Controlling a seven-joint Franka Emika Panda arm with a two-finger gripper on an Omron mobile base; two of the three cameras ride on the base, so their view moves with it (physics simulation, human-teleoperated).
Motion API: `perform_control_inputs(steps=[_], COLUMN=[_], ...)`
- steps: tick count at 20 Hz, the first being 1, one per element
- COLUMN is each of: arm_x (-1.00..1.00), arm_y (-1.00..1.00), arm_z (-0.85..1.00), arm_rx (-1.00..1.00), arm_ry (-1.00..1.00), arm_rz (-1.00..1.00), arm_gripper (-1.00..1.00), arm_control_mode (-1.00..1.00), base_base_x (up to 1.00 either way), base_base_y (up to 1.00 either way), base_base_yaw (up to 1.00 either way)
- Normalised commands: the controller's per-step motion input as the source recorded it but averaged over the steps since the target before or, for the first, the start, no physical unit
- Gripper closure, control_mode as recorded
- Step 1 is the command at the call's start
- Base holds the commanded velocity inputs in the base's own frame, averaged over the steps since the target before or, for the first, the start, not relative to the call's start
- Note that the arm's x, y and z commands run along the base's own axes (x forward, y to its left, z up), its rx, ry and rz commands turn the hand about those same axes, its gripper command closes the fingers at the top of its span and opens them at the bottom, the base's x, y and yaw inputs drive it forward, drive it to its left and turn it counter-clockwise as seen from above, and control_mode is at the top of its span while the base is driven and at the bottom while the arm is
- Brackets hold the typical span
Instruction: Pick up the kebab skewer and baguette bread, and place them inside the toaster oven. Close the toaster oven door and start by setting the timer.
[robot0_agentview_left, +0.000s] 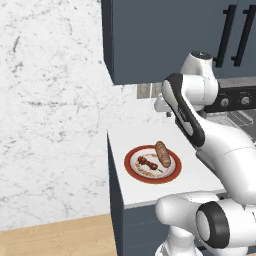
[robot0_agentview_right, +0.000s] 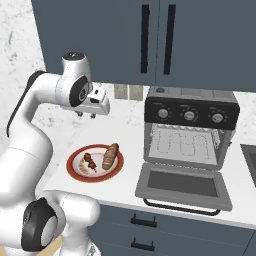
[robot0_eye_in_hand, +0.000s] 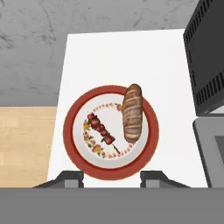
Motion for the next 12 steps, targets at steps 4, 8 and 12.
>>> perform_control_inputs(steps=[4,8,12], arm_x=[-0.29,-0.89,-0.78], arm_y=[-0.04,-0.82,-1.0], arm_z=[-0.06,-0.12,-0.09], arm_rx=[0.0,0.02,0.04], arm_ry=[-0.04,-0.13,-0.14], arm_rz=[0.0,0.04,0.11], arm_gripper=[-1.0,-1.0,-1.0], arm_control_mode=[-1.0,-1.0,-1.0], base_base_x=[0.0,0.0,0.0], base_base_y=[0.0,0.0,0.0], base_base_yaw=[0.0,0.0,0.0])
